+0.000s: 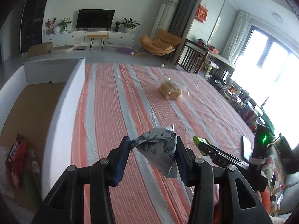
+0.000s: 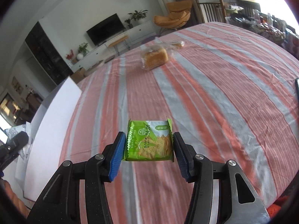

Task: Organize snacks
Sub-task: 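Carry the rice-ball triangle and cracker pack into the box and open both tools, then withdraw both tools from the box and hold them open over the table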

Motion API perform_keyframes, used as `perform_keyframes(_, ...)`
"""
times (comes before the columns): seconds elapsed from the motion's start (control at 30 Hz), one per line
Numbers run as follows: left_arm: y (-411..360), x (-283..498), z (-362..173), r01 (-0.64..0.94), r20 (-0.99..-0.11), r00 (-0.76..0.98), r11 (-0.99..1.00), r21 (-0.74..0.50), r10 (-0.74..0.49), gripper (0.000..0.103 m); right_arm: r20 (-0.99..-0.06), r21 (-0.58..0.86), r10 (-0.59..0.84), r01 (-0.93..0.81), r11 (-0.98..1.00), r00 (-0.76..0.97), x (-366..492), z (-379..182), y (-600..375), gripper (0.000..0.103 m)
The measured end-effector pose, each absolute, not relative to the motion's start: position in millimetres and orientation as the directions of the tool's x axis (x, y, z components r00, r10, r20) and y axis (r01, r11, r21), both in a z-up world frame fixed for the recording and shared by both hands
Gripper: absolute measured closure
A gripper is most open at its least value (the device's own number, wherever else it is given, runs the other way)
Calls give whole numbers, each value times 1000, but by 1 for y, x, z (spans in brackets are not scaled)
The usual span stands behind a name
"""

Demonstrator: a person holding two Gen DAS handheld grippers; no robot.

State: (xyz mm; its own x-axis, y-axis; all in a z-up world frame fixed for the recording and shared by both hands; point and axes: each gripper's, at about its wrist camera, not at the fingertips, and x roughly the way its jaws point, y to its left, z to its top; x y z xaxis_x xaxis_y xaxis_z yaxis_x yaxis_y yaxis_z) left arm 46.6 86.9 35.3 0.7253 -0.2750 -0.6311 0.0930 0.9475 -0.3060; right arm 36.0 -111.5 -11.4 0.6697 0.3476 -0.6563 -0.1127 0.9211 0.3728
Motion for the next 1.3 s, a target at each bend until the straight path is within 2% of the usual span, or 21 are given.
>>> perform_keyframes(0.13, 142, 11, 74, 13, -578, 792, 951, -309, -199, 57, -594, 392, 465, -270, 880, 656, 26, 38, -59, 49)
perform_keyframes(0.27, 203, -12, 93, -128, -562, 826, 958, -255, -39, 56, -541, 416, 612, -449, 791, 577, 18, 86, 11, 49)
perform_keyframes(0.4, 265, -21, 79, -300, -589, 799, 930, -211, 124, 56, -526, 421, 722, -600, 680, 449, 7, 114, 89, 49)
perform_keyframes(0.5, 296, -21, 57, -403, -614, 754, 903, -150, 235, 54, -552, 401, 747, -667, 628, 371, 2, 113, 144, 48)
perform_keyframes(0.57, 310, -15, 37, -470, -641, 701, 879, -87, 311, 46, -600, 362, 722, -688, 629, 344, 3, 100, 174, 44)
perform_keyframes(0.6, 315, -10, 26, -487, -663, 671, 872, -59, 330, 29, -639, 344, 699, -694, 633, 322, 5, 91, 187, 34)
perform_keyframes(0.63, 320, -5, 14, -501, -690, 640, 864, -40, 339, 15, -666, 331, 679, -693, 640, 309, 7, 83, 193, 32)
perform_keyframes(0.73, 326, -3, -8, -525, -720, 604, 850, -36, 342, 13, -679, 292, 644, -676, 677, 352, 11, 68, 177, 32)
perform_keyframes(0.87, 315, -6, -10, -516, -695, 634, 855, -54, 339, 11, -681, 172, 528, -591, 788, 507, 24, 43, 117, 29)
perform_keyframes(1.0, 284, -5, 7, -418, -634, 732, 899, -127, 251, 8, -706, 17, 296, -403, 915, 643, 45, -6, 29, 29)
perform_keyframes(1.13, 224, 7, 30, -252, -555, 824, 952, -177, 115, 3, -755, -78, 86, -219, 973, 650, 62, -52, -53, 29)
perform_keyframes(1.23, 169, 25, 33, -92, -546, 837, 977, -190, -28, 2, -755, -73, -8, -72, 995, 656, 62, -64, -102, 29)
perform_keyframes(1.3, 133, 42, 30, 0, -579, 808, 982, -189, -112, 2, -748, 45, 34, 0, 999, 663, 64, -55, -127, 29)
